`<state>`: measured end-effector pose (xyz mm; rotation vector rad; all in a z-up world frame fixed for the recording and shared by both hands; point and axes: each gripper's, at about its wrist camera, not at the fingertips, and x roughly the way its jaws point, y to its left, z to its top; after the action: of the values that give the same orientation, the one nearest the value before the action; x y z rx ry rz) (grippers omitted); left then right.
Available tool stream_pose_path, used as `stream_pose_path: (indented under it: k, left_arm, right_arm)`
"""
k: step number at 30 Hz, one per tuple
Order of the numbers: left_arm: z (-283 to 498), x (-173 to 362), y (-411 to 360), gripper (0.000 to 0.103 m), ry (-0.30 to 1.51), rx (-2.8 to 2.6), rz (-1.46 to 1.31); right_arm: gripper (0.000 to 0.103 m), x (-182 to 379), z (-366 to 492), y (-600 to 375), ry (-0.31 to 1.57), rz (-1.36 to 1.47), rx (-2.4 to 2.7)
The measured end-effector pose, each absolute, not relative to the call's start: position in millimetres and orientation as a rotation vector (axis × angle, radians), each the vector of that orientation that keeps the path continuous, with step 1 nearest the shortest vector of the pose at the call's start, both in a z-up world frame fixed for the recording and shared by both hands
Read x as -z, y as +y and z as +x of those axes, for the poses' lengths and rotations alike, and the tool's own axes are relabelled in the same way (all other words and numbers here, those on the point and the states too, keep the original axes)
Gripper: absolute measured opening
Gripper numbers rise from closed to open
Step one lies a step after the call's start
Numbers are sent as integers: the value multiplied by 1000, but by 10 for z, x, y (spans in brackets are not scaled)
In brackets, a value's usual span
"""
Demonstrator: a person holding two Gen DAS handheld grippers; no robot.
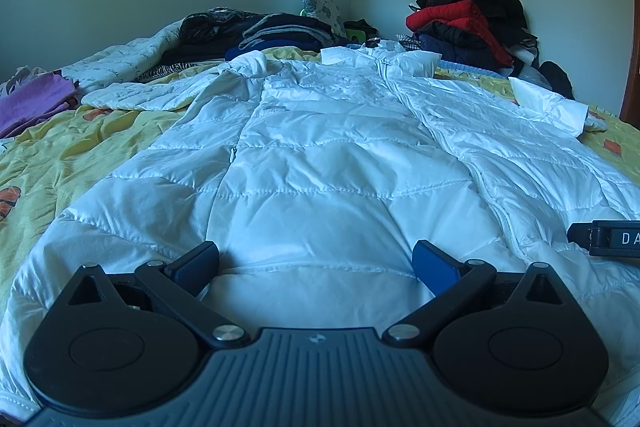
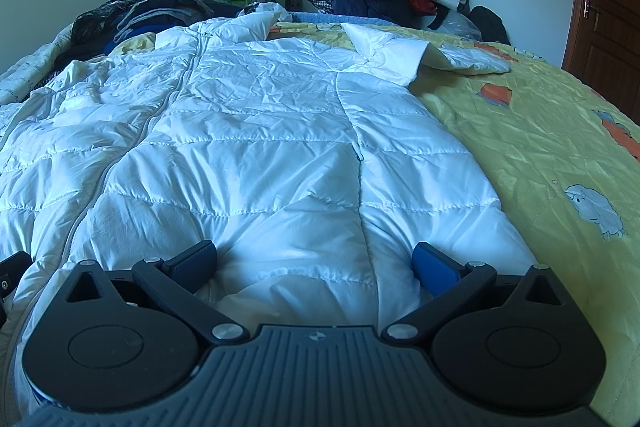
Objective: Fold small clothes
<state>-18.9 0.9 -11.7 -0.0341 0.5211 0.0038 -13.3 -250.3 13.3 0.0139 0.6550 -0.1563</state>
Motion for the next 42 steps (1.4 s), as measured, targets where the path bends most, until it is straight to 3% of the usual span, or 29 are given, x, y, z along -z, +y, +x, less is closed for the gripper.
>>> stream_pose_path:
  k: [36, 42]
  left_arm:
    - [-193, 117, 18, 103, 523, -4, -36]
    - [-220, -153, 79, 103, 493, 59, -10]
  right_arm:
    - [103, -134, -141, -2509, 655, 16, 153]
    - [103, -260, -156, -2587, 691, 20, 92]
